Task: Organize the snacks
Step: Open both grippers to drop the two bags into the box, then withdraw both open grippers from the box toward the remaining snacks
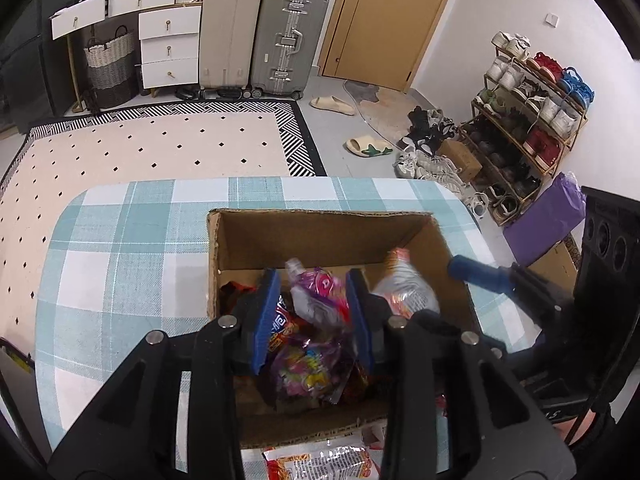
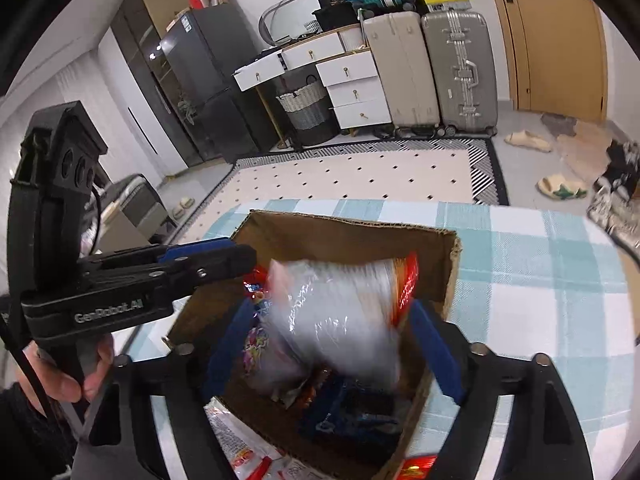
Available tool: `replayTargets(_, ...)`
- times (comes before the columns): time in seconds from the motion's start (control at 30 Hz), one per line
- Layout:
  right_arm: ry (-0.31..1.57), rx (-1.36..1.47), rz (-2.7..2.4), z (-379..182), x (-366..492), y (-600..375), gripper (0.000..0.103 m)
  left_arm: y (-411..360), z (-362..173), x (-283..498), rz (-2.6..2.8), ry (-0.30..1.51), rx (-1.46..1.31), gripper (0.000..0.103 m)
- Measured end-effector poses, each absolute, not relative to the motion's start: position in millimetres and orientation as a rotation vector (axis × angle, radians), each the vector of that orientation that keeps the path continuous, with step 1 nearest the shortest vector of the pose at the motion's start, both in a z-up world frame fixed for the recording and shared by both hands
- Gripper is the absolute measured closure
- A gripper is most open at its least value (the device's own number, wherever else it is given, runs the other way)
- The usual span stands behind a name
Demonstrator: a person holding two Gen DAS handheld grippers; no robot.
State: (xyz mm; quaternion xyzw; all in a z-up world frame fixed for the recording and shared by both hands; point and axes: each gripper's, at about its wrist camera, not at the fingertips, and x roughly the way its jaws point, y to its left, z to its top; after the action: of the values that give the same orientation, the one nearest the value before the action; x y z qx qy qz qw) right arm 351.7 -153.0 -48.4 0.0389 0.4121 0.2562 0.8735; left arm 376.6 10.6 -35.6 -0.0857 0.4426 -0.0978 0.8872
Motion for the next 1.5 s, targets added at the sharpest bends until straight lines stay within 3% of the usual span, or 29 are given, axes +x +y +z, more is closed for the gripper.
replayTargets(0.03, 0.853, 0.074, 0.53, -46, 350, -154, 0.018, 12, -33, 372, -0.195, 0.916, -0.177, 0.061)
replayTargets(0.2, 0.814, 0.104, 0.531, -30, 332, -162, 0.017, 15, -16, 343, -0.168, 0.859, -0.154, 0.052)
replayTargets(0.33, 0.775, 0.127, 0.534, -17, 309, -168, 0.013, 14, 2, 310, -0.144, 0.795, -0.131, 0.033)
replayTargets(0.43, 0.739, 0.134, 0.541, -8, 288, -172, 0.013, 12, 16, 283, -0.13, 0.736, -0.108, 0.024)
replayTargets(0.9, 0.576, 0.164, 0.534, 21, 174, -185, 0.006, 6, 50, 175, -0.106, 0.631, -0.076, 0.016)
replayTargets(1.07, 0.524, 0.161, 0.518, 21, 136, -187, 0.003, 7, 50, 135, -0.098, 0.597, -0.091, 0.007)
replayTargets(1.1, 0.513, 0.153, 0.508, 20, 127, -188, 0.003, 8, 49, 127, -0.094, 0.587, -0.095, 0.001)
replayTargets(1.5, 0.543, 0.162, 0.406, -29, 65, -214, 0.001, 13, 7, 60, -0.073, 0.566, -0.133, 0.001)
